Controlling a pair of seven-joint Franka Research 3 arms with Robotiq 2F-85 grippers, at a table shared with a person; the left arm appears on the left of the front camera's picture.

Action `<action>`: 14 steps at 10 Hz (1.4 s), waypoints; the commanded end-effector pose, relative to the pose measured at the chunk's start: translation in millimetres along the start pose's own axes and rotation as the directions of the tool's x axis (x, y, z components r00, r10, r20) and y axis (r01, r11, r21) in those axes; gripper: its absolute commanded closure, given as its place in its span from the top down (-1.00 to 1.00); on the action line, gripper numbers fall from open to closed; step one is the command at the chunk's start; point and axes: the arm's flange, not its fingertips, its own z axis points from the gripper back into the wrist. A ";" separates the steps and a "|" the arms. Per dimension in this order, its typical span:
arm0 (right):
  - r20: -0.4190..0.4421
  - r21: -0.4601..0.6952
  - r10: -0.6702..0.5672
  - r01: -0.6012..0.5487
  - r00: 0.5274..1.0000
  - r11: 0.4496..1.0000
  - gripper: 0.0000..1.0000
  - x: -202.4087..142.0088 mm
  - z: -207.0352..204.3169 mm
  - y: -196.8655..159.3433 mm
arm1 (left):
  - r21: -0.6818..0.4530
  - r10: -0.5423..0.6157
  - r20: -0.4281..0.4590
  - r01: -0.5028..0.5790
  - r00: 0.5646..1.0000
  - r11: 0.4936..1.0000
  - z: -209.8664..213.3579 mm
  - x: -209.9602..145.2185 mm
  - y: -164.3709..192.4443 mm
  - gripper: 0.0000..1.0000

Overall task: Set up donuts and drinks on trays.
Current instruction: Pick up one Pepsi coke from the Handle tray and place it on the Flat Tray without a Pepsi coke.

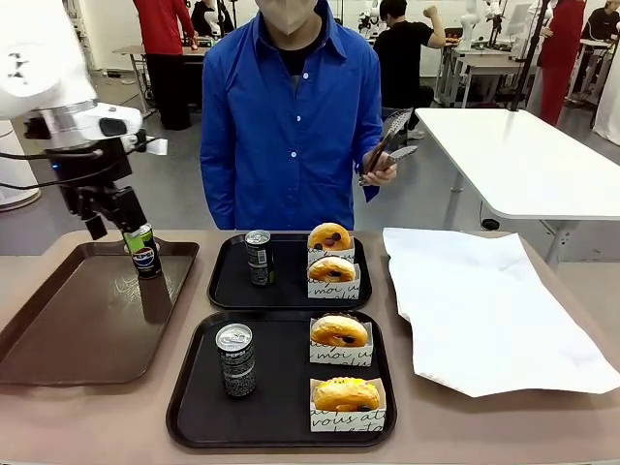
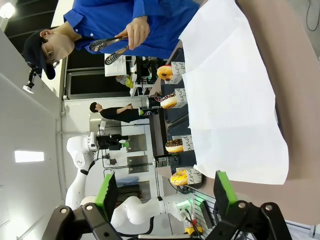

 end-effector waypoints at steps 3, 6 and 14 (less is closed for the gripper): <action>0.007 0.019 0.014 -0.014 1.000 1.000 1.00 1.0 0.5 0.4 | 0.000 0.000 0.000 0.000 1.000 1.000 0.0 0.0 0.0 1.00; 0.007 0.019 0.014 -0.014 1.000 1.000 1.00 1.0 0.5 0.4 | 0.000 0.000 0.000 0.000 1.000 1.000 0.0 0.0 0.0 1.00; 0.007 0.019 0.014 -0.014 1.000 1.000 1.00 1.0 0.5 0.4 | -0.779 0.247 0.162 -0.030 0.955 0.627 21.8 -105.8 199.6 1.00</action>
